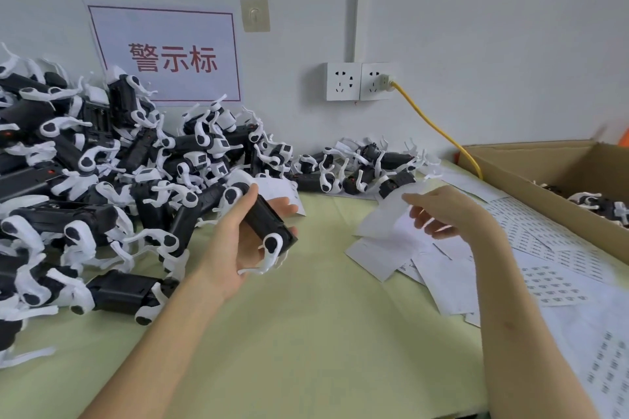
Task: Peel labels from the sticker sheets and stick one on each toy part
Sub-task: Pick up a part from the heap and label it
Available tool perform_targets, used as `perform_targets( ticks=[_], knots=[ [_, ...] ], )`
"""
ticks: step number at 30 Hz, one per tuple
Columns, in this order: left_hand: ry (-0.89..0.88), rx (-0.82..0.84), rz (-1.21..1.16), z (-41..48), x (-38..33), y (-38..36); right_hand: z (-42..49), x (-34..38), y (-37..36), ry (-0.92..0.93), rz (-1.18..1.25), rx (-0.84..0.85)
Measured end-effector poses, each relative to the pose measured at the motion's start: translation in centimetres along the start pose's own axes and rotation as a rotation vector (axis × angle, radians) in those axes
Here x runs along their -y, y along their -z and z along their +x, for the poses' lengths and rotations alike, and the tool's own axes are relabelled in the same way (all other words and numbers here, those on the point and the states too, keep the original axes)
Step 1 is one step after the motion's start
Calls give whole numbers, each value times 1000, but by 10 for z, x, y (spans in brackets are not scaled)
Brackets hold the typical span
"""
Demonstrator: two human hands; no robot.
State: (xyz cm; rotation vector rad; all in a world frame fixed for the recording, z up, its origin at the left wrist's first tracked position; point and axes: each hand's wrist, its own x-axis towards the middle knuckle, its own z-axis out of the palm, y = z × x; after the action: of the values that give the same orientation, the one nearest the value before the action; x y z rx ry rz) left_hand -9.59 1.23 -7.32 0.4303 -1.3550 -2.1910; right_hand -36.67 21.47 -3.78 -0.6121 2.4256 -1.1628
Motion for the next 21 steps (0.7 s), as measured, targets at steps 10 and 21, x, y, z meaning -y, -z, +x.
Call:
perform_targets(
  ticks=[10,21],
  knots=[
    [-153,-370,-179,8,-4,12,-6,49,-49,548,-241,6],
    [-87,-454,-146,9,4,16,34,88,-175,835,-372,-85]
  ],
)
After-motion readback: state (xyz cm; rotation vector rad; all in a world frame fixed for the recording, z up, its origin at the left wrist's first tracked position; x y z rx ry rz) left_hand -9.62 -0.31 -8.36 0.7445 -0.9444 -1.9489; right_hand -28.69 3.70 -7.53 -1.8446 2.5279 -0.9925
